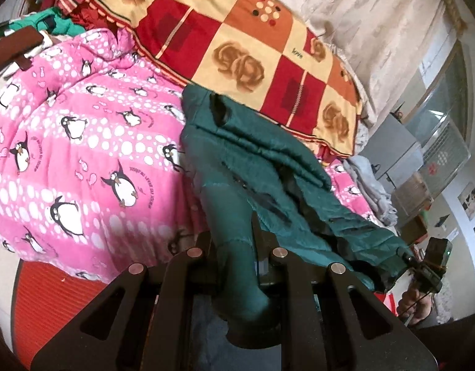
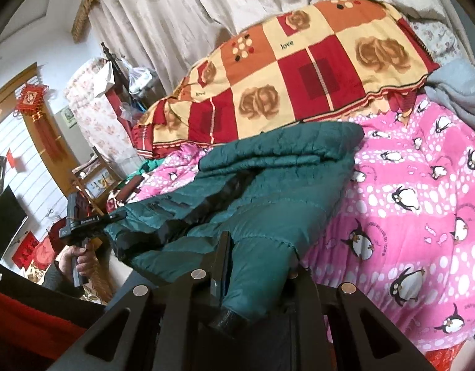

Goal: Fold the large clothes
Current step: 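Grasp the jacket hem with both grippers and lift it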

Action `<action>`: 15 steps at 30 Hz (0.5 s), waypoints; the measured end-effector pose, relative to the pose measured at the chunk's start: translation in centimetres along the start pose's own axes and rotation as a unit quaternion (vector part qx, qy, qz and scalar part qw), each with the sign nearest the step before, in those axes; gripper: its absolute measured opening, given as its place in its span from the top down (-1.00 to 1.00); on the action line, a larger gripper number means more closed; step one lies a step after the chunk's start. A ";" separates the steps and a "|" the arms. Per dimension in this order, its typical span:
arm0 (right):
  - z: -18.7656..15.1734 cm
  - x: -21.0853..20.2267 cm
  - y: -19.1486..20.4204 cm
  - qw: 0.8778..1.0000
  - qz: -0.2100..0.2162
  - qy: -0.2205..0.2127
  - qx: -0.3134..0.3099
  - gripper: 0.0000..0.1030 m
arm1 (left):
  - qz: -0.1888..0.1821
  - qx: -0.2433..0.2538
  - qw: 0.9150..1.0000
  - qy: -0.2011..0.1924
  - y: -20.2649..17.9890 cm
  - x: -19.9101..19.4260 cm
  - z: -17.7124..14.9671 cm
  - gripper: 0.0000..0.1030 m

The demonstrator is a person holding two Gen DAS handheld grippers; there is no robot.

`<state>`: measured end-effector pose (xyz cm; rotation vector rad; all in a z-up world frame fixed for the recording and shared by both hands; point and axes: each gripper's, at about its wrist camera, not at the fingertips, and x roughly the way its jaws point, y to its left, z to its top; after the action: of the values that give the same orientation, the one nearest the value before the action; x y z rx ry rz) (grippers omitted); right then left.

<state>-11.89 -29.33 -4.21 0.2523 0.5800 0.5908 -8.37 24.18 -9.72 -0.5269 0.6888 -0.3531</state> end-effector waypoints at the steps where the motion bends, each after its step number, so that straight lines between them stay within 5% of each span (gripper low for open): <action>1: 0.1 -0.3 0.1 1.000 0.000 -0.003 -0.002 0.72 | -0.001 0.004 1.000 -0.005 -0.4 -0.5 0.0 0.77; 9: 1.9 0.1 -0.3 0.999 -0.011 -0.030 -0.009 0.72 | 0.015 0.024 0.998 -0.049 -2.0 -0.8 1.6 0.77; 15: 3.8 2.6 -0.7 0.999 -0.033 -0.033 -0.013 0.72 | 0.109 0.077 0.990 -0.054 -3.6 2.7 3.2 0.76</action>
<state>-7.63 -28.62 -2.50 0.2270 0.5151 0.5245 -4.73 21.10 -6.98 -0.3176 0.6023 -0.1690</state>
